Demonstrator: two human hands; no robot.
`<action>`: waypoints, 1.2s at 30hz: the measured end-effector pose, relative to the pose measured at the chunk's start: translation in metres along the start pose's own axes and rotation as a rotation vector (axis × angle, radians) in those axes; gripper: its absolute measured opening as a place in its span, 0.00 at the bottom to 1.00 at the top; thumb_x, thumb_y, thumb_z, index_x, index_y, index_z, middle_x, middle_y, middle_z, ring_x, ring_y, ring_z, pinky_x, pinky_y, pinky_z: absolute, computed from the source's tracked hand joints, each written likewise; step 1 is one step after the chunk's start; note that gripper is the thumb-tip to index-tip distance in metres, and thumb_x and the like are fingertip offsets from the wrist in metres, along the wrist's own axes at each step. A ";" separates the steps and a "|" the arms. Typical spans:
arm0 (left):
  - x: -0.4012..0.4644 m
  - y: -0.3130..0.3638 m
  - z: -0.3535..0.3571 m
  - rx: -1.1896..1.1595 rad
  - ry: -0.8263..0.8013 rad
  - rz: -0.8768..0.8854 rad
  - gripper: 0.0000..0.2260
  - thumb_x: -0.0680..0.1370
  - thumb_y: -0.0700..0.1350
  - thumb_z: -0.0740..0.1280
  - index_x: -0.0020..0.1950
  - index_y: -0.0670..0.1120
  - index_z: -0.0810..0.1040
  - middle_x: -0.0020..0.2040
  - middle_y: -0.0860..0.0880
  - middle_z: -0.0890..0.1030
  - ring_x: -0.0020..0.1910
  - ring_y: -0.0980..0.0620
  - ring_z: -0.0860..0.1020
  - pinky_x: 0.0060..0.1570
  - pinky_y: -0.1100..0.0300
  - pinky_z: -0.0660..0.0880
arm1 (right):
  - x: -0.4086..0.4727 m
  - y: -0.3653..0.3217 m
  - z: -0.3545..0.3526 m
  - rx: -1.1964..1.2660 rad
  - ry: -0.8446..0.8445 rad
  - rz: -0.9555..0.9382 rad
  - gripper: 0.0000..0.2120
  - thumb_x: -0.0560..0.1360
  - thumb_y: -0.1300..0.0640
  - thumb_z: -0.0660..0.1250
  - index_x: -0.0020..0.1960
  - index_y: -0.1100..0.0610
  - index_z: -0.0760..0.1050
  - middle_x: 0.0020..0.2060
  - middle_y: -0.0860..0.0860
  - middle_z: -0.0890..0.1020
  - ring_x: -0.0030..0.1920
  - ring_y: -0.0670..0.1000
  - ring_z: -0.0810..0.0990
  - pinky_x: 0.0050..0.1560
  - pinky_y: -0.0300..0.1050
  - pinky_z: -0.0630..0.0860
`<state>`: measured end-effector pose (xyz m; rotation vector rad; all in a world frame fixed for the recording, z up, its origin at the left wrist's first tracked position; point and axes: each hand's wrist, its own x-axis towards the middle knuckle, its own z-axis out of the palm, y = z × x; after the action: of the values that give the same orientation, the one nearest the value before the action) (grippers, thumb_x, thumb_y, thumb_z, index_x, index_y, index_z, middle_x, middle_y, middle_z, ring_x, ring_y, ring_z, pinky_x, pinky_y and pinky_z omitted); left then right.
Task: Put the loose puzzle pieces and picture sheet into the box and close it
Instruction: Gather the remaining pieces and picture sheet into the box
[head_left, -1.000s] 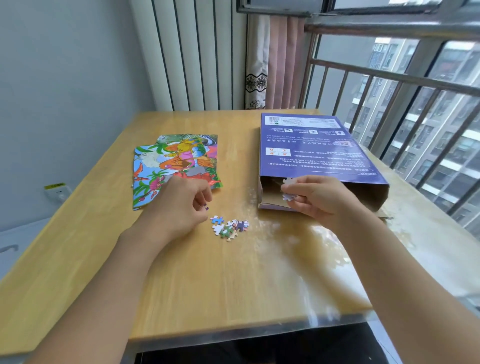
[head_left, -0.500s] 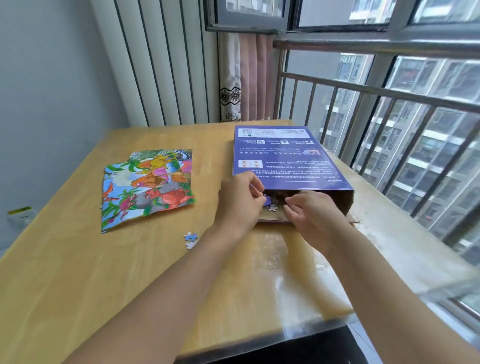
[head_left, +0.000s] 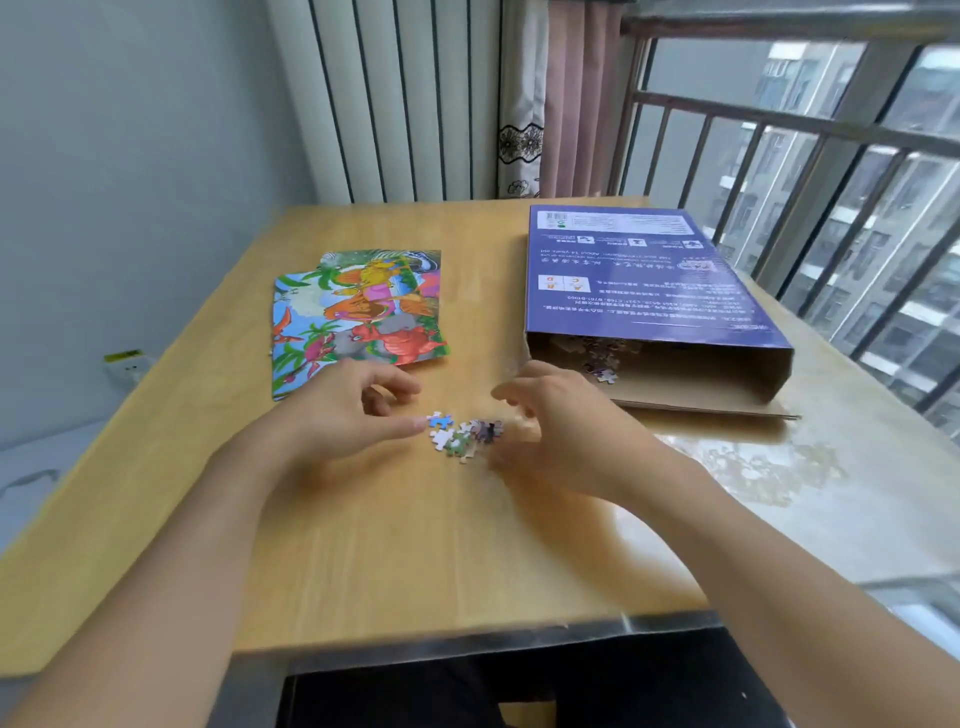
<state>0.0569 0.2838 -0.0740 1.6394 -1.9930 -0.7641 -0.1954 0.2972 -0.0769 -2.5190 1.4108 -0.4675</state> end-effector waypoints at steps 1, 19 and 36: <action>-0.003 -0.004 0.002 -0.011 -0.042 0.006 0.18 0.67 0.53 0.80 0.55 0.56 0.82 0.46 0.60 0.80 0.38 0.62 0.75 0.46 0.63 0.75 | 0.006 -0.002 0.002 -0.016 -0.035 0.033 0.23 0.72 0.46 0.76 0.63 0.54 0.79 0.47 0.48 0.75 0.45 0.48 0.74 0.46 0.44 0.71; 0.010 0.007 0.012 0.012 -0.125 0.077 0.15 0.67 0.46 0.81 0.51 0.49 0.83 0.42 0.51 0.82 0.36 0.59 0.76 0.43 0.61 0.77 | 0.054 -0.037 -0.015 -0.009 -0.378 0.197 0.10 0.67 0.56 0.81 0.45 0.57 0.83 0.42 0.56 0.86 0.43 0.57 0.86 0.43 0.46 0.81; -0.011 0.010 0.014 0.074 -0.102 0.148 0.06 0.70 0.48 0.79 0.41 0.55 0.83 0.43 0.54 0.80 0.37 0.62 0.74 0.39 0.70 0.71 | 0.029 -0.028 -0.002 0.081 -0.242 0.061 0.21 0.68 0.49 0.81 0.58 0.52 0.82 0.42 0.47 0.80 0.45 0.51 0.80 0.47 0.47 0.79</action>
<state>0.0428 0.2977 -0.0774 1.4993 -2.2105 -0.7398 -0.1598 0.2872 -0.0605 -2.3680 1.3440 -0.1956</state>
